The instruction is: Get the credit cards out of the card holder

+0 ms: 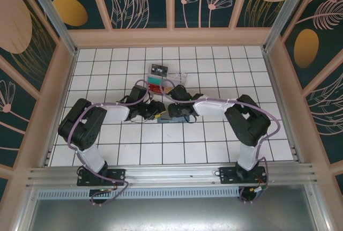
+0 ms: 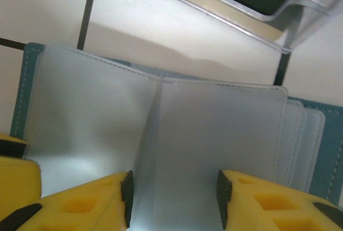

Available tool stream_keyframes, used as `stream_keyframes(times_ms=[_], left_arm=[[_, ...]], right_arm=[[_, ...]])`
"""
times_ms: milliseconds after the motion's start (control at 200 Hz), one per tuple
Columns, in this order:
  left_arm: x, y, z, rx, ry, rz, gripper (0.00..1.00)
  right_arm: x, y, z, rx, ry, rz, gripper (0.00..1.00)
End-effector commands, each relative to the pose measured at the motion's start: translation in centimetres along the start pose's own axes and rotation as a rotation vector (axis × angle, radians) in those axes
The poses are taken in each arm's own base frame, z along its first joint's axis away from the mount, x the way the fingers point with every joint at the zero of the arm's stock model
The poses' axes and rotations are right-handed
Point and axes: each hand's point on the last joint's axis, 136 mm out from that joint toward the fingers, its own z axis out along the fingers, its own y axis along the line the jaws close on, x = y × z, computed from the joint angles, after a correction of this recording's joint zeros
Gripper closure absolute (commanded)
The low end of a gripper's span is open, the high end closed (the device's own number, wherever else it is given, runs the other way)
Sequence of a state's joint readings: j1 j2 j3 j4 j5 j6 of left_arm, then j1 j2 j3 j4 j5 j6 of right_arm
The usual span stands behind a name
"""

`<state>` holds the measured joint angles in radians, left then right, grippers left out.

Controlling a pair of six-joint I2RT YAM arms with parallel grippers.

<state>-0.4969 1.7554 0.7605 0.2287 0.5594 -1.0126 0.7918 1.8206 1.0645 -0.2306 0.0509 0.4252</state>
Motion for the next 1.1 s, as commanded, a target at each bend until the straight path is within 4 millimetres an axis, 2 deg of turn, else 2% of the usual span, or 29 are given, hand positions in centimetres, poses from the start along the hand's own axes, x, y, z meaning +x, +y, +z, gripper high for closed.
stream_keyframes(times_ms=[0, 150, 385, 490, 586, 711, 791, 841, 851, 871, 1096], left_arm=[[0.0, -0.7, 0.3, 0.023, 0.016, 0.003, 0.64], [-0.2, -1.4, 0.2, 0.045, 0.011, 0.025, 0.65], [0.1, -6.1, 0.0, 0.185, 0.029, 0.118, 0.64], [0.8, -8.2, 0.7, 0.225, 0.047, 0.155, 0.64], [1.2, -9.3, 1.8, 0.242, 0.066, 0.166, 0.64], [1.2, -8.9, 3.7, 0.216, 0.088, 0.155, 0.64], [0.8, -7.5, 4.4, 0.151, 0.078, 0.140, 0.64], [1.0, -5.9, 4.7, 0.089, 0.080, 0.130, 0.64], [0.5, -6.7, 4.6, 0.099, 0.069, 0.143, 0.64], [0.3, -6.9, 4.6, 0.097, 0.064, 0.151, 0.64], [0.4, -6.4, 4.8, 0.081, 0.067, 0.152, 0.64]], right_arm=[[-1.5, -0.2, -2.2, -0.059, -0.068, 0.067, 0.51], [-3.4, -0.2, -5.2, -0.147, -0.170, 0.129, 0.49], [-6.3, -1.8, -10.9, -0.205, -0.384, 0.221, 0.47], [-6.5, -3.4, -12.2, -0.191, -0.443, 0.270, 0.46], [-6.5, -4.2, -13.0, -0.196, -0.477, 0.305, 0.46], [-6.3, -4.7, -13.3, -0.195, -0.487, 0.325, 0.46], [-6.2, -4.8, -13.3, -0.192, -0.482, 0.329, 0.46], [-6.1, -4.8, -13.2, -0.194, -0.479, 0.330, 0.46], [-6.1, -4.8, -13.2, -0.195, -0.479, 0.330, 0.46], [-6.1, -4.8, -13.2, -0.197, -0.479, 0.330, 0.46], [-6.3, -4.6, -13.2, -0.211, -0.476, 0.329, 0.46]])
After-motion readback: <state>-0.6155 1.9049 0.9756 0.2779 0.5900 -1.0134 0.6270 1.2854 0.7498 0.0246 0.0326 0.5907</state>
